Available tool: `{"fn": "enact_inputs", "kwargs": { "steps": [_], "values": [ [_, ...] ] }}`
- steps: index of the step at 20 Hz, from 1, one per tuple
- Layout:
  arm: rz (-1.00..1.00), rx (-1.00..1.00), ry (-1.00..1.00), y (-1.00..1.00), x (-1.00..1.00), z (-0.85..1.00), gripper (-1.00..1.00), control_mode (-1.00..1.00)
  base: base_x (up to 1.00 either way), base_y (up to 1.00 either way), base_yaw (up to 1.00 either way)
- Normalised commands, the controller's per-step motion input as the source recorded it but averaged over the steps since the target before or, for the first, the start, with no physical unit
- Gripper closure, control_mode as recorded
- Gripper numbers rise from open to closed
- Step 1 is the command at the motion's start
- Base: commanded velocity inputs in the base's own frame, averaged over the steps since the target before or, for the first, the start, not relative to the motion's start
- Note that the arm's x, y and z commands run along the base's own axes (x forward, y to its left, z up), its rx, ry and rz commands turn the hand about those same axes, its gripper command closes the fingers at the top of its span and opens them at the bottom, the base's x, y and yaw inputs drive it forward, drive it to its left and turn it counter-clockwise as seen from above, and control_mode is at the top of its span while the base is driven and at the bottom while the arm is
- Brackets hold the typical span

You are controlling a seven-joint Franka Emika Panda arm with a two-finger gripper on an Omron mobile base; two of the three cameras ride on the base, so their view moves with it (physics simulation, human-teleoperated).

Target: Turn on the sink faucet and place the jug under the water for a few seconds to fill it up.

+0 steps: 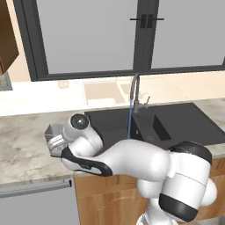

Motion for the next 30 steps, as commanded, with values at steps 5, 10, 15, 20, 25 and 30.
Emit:
{"fn": "enact_inputs", "kwargs": {
  "steps": [5,10,15,20,25,30],
  "values": [
    [0.0,0.0,0.03,0.19,0.23,-0.14,-1.0,-1.0,0.0,0.0,0.0],
    [0.0,0.0,0.03,0.27,0.18,-0.17,-1.0,-1.0,0.0,0.0,0.0],
    [0.0,0.0,0.01,0.07,0.13,-0.11,-1.0,-1.0,0.0,0.0,0.0],
    [0.0,0.0,0.0,0.0,0.04,-0.09,-1.0,-1.0,0.0,0.0,0.0],
    [0.0,0.0,0.0,0.0,0.05,-0.15,-1.0,-1.0,0.0,0.0,0.0],
    [0.0,0.0,0.0,0.0,0.1,-0.17,-1.0,-1.0,0.0,0.0,0.0]
  ]
}}
